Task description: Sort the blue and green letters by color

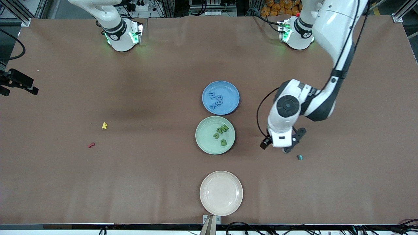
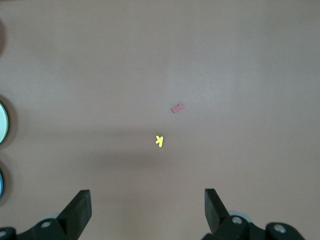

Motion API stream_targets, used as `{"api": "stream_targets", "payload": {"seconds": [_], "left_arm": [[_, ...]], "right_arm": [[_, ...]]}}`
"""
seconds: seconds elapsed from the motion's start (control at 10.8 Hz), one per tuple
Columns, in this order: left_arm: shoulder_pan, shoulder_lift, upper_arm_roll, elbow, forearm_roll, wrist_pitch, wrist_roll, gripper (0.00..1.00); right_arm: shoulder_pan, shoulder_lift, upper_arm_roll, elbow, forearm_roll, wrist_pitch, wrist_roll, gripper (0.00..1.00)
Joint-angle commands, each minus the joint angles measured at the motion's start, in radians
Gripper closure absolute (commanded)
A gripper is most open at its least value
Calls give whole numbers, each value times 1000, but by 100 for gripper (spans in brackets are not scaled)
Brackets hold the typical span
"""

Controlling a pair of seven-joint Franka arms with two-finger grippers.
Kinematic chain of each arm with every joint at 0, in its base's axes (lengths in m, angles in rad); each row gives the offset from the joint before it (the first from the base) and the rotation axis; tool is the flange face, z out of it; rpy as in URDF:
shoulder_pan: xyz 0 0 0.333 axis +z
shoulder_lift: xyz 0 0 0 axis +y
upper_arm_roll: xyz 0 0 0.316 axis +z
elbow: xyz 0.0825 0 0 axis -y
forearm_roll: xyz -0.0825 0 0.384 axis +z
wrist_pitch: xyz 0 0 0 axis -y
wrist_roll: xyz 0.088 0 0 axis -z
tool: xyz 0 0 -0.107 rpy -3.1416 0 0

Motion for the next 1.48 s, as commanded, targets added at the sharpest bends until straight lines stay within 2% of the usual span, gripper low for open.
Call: {"api": "stream_targets", "payload": {"seconds": [0.0,0.28,0.37,0.55,0.65,0.83,1.11,1.29,1.38], "left_arm": [[51,-44,-16,28,13,-92,115,0],[126,-117,-22,8,-39,-172,307,0],[164,-162,-25,-24,-47,-172,340,0],[220,-284,-36,-145,-97,-169,558,0],[215,-356,-11,-197,-163,-169,678,0],[112,-495,118,-324,-201,-162,777,0],[99,-662,176,-421,-249,-163,931,0],[113,-748,200,-402,-274,-184,990,0],[143,-750,199,-353,-266,-210,1013,0]], "right_arm": [[-4,-11,3,3,-7,-13,-9,0],[-2,-5,3,3,-7,-1,-9,0],[-2,-3,3,2,-7,4,-9,0],[5,-3,4,0,-7,4,-10,0],[7,-3,6,-1,-7,4,-10,0],[27,-3,6,-4,-7,-10,-18,0],[57,-5,7,-4,-34,-23,-22,0],[62,-6,7,-3,-34,-25,-22,0],[62,-8,7,-3,-34,-27,-24,0]]}}
